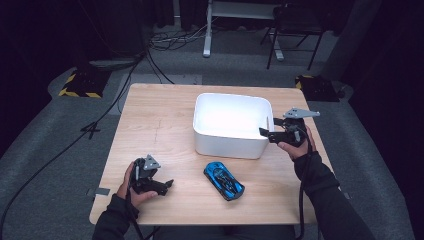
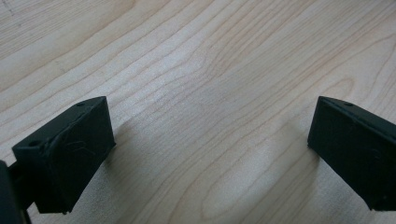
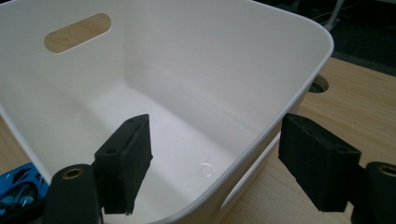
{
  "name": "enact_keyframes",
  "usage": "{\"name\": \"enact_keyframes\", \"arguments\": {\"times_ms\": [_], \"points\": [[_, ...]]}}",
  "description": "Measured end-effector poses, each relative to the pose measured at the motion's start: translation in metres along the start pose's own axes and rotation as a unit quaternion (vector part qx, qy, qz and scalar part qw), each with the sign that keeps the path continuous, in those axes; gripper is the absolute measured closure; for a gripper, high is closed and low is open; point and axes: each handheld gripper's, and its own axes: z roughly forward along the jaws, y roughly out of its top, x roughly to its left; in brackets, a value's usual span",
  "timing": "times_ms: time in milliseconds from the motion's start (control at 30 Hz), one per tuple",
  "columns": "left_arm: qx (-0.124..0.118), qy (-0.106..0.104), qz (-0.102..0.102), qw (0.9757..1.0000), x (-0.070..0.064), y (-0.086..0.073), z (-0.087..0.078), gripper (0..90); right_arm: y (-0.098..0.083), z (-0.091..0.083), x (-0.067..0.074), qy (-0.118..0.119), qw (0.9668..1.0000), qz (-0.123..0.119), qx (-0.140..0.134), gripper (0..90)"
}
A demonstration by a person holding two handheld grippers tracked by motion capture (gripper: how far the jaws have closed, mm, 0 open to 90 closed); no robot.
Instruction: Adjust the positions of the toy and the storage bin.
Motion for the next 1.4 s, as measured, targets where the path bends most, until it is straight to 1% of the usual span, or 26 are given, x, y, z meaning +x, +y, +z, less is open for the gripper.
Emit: {"name": "enact_keyframes", "arguments": {"times_ms": [33,67,100,200,267,300,367,600,633,667,733,833,867,1000,1067,1100,1133,1200,1333,1400], "points": [[0.0,0.0,0.0,1.0,0.0,0.0,0.0,0.6,0.001,-0.002,0.0,0.0,1.0,-0.004,0.004,25.7],[0.0,0.0,0.0,1.0,0.0,0.0,0.0,0.6,0.001,-0.004,-0.001,0.0,0.9999,-0.012,0.002,26.4],[0.0,0.0,0.0,1.0,0.0,0.0,0.0,0.6,0.002,-0.006,-0.001,0.002,0.9999,-0.011,0.001,26.4],[0.0,0.0,0.0,1.0,0.0,0.0,0.0,0.6,0.002,-0.013,0.001,0.005,0.9997,-0.022,-0.008,25.9],[0.0,0.0,0.0,1.0,0.0,0.0,0.0,0.6,0.002,-0.017,0.003,0.006,0.9996,-0.022,-0.014,25.5],[0.0,0.0,0.0,1.0,0.0,0.0,0.0,0.6,0.001,-0.019,0.003,0.009,0.9994,-0.03,-0.015,25.3],[0.0,0.0,-0.001,1.0,0.0,0.0,0.0,0.6,0.0,-0.024,0.006,0.012,0.9991,-0.037,-0.017,25.0],[0.0,-0.001,0.0,1.0,0.0,0.0,0.0,0.6,-0.008,-0.044,0.013,0.026,0.9976,-0.047,-0.044,24.7],[0.0,0.0,0.0,1.0,0.0,0.0,0.0,0.6,-0.009,-0.046,0.013,0.028,0.9972,-0.052,-0.045,24.7],[0.0,0.0,0.0,1.0,0.0,0.0,0.0,0.6,-0.01,-0.048,0.015,0.026,0.9973,-0.053,-0.044,24.7],[0.0,-0.001,0.0,1.0,0.0,0.0,0.0,0.6,-0.013,-0.051,0.017,0.03,0.9969,-0.059,-0.044,24.7],[0.0,-0.001,-0.001,1.0,0.0,0.0,0.0,0.6,-0.017,-0.053,0.02,0.031,0.9965,-0.064,-0.043,24.7],[0.0,0.0,0.0,1.0,0.0,0.0,0.0,0.6,-0.023,-0.054,0.024,0.035,0.9961,-0.068,-0.045,24.7],[0.0,0.0,0.0,1.0,0.0,0.0,0.0,0.6,-0.032,-0.057,0.029,0.045,0.9954,-0.072,-0.044,24.7],[0.0,0.0,-0.001,1.0,0.0,0.0,0.0,0.6,-0.035,-0.057,0.031,0.045,0.9953,-0.075,-0.042,24.7],[0.0,-0.001,-0.001,1.0,0.0,0.0,0.0,0.6,-0.042,-0.056,0.035,0.052,0.9951,-0.074,-0.039,24.6],[0.0,0.0,-0.001,1.0,0.0,0.0,0.0,0.6,-0.045,-0.055,0.036,0.056,0.9948,-0.076,-0.039,24.5],[0.0,-0.001,-0.001,1.0,0.0,0.0,0.0,0.6,-0.052,-0.054,0.042,0.056,0.9946,-0.083,-0.028,24.2],[0.0,-0.001,-0.001,1.0,0.0,0.0,0.0,0.6,-0.065,-0.05,0.052,0.073,0.9931,-0.09,-0.018,23.9],[0.0,-0.001,-0.001,1.0,0.0,0.0,0.0,0.6,-0.072,-0.048,0.059,0.085,0.9918,-0.094,-0.012,23.5]]}}
